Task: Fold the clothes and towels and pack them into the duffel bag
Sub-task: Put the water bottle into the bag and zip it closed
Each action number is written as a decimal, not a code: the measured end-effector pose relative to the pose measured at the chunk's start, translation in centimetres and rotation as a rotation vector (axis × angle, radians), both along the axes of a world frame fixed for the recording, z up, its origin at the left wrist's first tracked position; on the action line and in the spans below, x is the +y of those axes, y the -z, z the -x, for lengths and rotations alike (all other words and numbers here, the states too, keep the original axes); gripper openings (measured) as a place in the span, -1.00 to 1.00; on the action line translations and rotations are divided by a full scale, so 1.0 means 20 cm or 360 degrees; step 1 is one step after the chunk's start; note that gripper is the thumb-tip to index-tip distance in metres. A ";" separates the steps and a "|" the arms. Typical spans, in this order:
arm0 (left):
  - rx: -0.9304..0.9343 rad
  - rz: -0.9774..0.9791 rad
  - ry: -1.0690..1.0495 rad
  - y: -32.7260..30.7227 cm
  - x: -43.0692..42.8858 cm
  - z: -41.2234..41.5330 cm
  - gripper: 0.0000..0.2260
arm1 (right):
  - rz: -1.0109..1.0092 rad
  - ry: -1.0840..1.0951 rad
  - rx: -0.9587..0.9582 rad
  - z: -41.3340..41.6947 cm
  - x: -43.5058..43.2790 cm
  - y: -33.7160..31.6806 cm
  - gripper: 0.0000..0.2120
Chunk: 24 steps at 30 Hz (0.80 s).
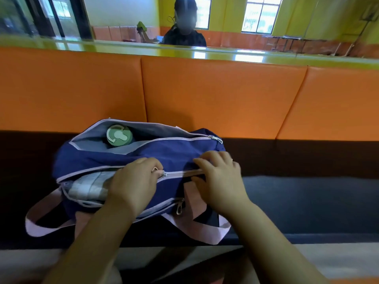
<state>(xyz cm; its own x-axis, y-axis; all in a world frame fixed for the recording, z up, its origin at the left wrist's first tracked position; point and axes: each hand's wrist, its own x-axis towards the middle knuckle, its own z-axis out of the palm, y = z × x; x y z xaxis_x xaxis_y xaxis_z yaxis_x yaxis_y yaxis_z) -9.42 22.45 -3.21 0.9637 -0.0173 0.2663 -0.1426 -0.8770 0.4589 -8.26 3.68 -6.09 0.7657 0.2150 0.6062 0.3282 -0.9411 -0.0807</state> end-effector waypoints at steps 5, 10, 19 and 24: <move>0.0069 0.0116 -0.0069 0.01 0.04 0.04 -0.92 | -0.0011 -0.0087 0.0129 -0.02 0.13 0.05 -0.89; 0.0190 0.0300 -0.0248 0.04 0.16 0.07 -0.90 | -0.0165 -0.0038 0.0197 0.00 0.09 0.07 -0.92; -0.0199 0.0422 -0.0373 0.15 0.45 0.17 -0.94 | 0.0017 0.0092 0.0203 0.04 0.19 0.03 -0.87; -0.0213 0.0329 -0.0339 0.14 0.45 0.15 -0.92 | 0.0239 -0.0418 0.0110 0.05 0.44 0.01 -0.74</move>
<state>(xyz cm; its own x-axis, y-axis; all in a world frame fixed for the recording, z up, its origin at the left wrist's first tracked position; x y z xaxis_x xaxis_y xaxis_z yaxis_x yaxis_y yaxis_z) -12.41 31.45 -6.02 0.8960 0.2489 0.3678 -0.0368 -0.7837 0.6200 -9.25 12.56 -6.31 0.7106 0.4942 0.5008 0.5601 -0.8281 0.0223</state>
